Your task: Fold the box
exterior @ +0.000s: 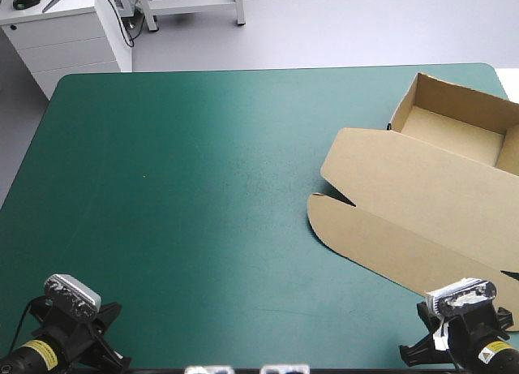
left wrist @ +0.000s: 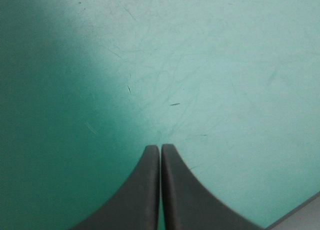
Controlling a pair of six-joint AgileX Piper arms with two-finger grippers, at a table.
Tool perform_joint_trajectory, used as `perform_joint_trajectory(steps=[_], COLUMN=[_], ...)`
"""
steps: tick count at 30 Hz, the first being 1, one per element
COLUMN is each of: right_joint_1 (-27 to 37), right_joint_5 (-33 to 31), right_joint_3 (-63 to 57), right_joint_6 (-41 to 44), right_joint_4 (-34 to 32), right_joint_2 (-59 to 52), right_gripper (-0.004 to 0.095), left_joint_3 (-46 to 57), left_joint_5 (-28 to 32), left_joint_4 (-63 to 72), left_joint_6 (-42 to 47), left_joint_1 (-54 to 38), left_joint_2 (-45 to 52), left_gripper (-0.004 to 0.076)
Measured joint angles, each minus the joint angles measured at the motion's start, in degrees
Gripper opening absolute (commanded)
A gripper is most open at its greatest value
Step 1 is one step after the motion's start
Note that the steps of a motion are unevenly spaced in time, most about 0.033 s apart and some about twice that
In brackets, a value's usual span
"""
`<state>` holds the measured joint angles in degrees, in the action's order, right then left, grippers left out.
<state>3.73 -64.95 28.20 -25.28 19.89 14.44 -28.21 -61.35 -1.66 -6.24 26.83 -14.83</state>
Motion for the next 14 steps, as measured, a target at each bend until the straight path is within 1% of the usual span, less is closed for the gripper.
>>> perform_joint_trajectory(steps=[8,14], right_joint_1=[0.00,0.00], right_joint_5=[0.87,0.87], right_joint_3=[-0.08,-0.08], right_joint_6=[0.00,0.00], right_joint_4=[0.00,0.00], right_joint_2=[0.00,0.00], right_gripper=[-0.0018,-0.0018], left_joint_3=[0.00,0.00], left_joint_5=[-0.06,-2.26], left_joint_4=[0.00,-0.05], left_joint_6=[0.00,0.00], left_joint_1=[0.00,0.00], left_joint_2=[0.00,0.00], left_gripper=[-0.0008,-0.0008])
